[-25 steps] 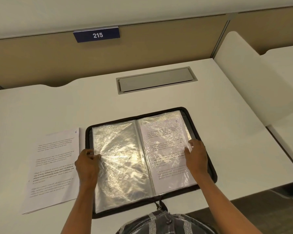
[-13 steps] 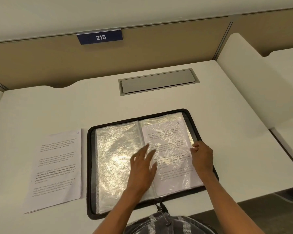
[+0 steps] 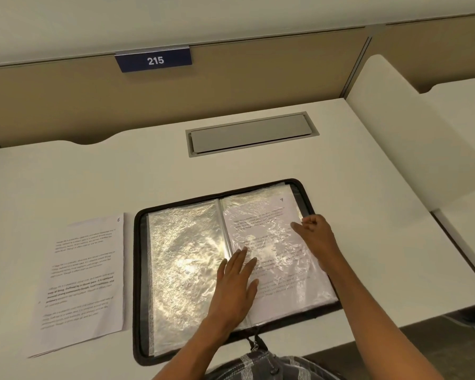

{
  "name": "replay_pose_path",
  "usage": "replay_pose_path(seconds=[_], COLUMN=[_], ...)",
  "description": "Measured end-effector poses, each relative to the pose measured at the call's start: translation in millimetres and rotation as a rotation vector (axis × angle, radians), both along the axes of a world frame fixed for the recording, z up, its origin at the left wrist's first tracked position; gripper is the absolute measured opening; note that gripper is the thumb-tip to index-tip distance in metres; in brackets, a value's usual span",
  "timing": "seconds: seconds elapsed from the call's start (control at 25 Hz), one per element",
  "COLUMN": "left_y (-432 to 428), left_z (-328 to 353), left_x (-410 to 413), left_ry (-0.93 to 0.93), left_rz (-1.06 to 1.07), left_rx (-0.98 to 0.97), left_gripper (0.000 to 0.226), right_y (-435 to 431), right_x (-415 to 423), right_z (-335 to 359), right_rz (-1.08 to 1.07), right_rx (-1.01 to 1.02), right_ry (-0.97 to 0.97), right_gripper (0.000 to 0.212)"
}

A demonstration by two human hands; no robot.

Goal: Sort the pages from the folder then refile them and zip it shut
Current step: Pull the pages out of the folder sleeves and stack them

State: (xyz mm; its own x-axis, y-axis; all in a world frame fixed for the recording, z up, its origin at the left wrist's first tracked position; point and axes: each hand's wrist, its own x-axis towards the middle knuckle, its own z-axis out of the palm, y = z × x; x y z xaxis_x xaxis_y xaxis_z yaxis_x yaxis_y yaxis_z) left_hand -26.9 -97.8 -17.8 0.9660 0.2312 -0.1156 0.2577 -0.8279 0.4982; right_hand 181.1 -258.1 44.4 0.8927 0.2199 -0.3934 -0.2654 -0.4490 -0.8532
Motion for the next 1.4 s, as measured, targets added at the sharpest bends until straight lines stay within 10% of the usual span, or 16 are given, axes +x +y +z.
replay_pose_path(seconds=[0.16,0.6,0.92,1.16,1.4], left_y=[6.9,106.5,129.0,121.9,116.0], left_z=[3.7,39.0,30.2,25.1,11.0], left_x=[8.3,155.2,187.7,182.8,169.9], left_ry=[-0.041,-0.161,-0.166,-0.254,-0.406], left_rz=[0.027,0.145,0.1,0.087,0.105], left_rx=[-0.043,-0.208,-0.331,-0.184,-0.011], left_gripper=[0.05,0.052,0.013,0.006,0.007], right_y=[31.3,34.8,31.9,66.9,153.1], right_x=[40.7,79.7,89.2,93.9,113.3], right_z=[-1.7,12.0,-4.3,7.2,42.3], right_rz=[0.103,0.306,0.269,0.277,0.829], right_rx=[-0.039,0.045,-0.011,-0.27,-0.319], right_ry=[-0.041,-0.027,0.012,-0.486,-0.437], right_gripper=[0.057,0.02,0.032,0.023,0.016])
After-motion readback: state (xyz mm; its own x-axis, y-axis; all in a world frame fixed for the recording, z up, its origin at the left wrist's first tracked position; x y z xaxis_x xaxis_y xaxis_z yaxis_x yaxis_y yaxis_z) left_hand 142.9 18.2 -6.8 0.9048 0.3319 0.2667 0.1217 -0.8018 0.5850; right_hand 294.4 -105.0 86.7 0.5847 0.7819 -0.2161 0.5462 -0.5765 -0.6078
